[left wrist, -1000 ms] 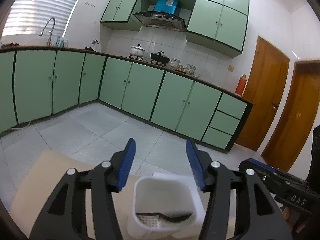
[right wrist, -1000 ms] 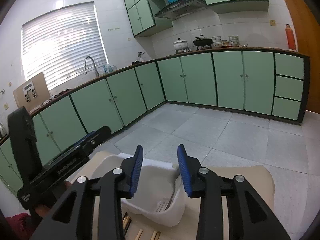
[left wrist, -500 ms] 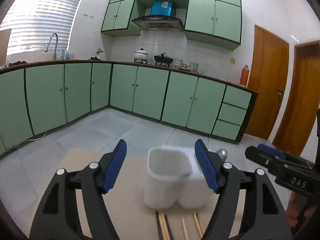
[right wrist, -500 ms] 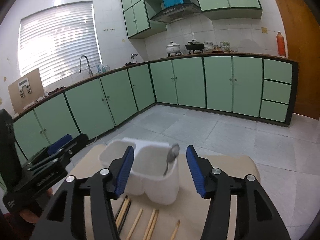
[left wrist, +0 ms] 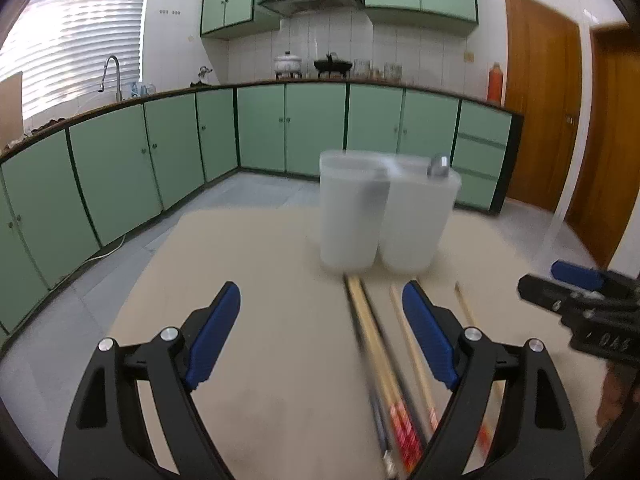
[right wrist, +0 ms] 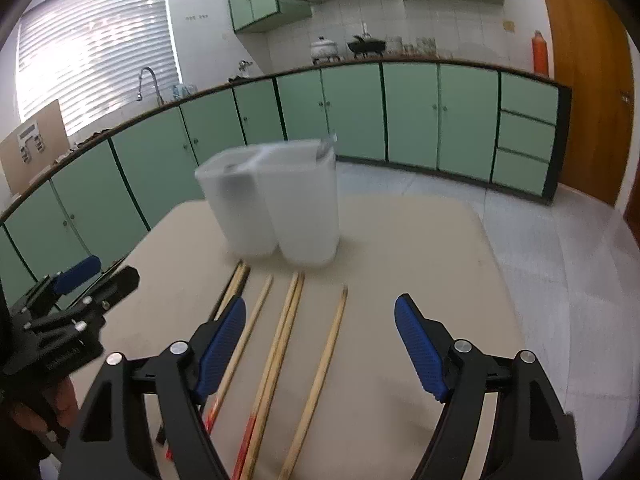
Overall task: Organize utensils
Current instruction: 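Move both open tools back down to the row of chopsticks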
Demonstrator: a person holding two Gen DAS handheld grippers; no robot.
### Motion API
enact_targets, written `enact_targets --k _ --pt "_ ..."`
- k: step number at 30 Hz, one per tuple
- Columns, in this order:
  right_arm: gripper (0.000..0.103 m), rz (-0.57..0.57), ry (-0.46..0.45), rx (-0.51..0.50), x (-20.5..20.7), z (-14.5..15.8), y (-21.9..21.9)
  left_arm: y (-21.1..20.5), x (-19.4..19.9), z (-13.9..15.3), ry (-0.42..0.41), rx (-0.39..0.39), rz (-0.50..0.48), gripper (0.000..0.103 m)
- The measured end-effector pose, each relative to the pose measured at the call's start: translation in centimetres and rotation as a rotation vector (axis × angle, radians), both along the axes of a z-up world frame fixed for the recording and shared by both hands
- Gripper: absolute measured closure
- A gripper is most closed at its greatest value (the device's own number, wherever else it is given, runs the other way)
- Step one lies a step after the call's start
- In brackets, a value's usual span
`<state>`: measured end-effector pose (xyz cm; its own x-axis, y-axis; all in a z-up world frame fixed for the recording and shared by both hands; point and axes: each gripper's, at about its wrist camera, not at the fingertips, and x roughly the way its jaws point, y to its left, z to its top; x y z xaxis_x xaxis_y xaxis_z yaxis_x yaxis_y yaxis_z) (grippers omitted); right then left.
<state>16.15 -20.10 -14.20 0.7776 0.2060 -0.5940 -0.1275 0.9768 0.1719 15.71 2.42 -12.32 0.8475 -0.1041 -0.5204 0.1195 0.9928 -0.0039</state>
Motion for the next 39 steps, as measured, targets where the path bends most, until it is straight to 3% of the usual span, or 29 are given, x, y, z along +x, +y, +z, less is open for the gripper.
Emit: enact_targets --k 9,22,31,39 --pt "0.028 -0.049 0.024 -0.023 -4.4 -2.1 0.0 0.3 -3.5 -2.0 0.049 0.041 0.006 0.022" --pt "0.051 -0.045 0.040 -0.053 -9.3 -4.5 1.7 0.6 -7.1 -3.3 0.089 0.040 0.011 0.024" --pt "0.053 -0.051 0.050 -0.051 -9.8 -4.7 1.6 -1.0 -6.0 -5.1 0.228 0.078 -0.013 0.037" --pt "0.053 -0.043 0.048 -0.055 -10.1 -4.5 1.6 -2.2 -5.5 -6.6 0.311 0.071 -0.049 0.038"
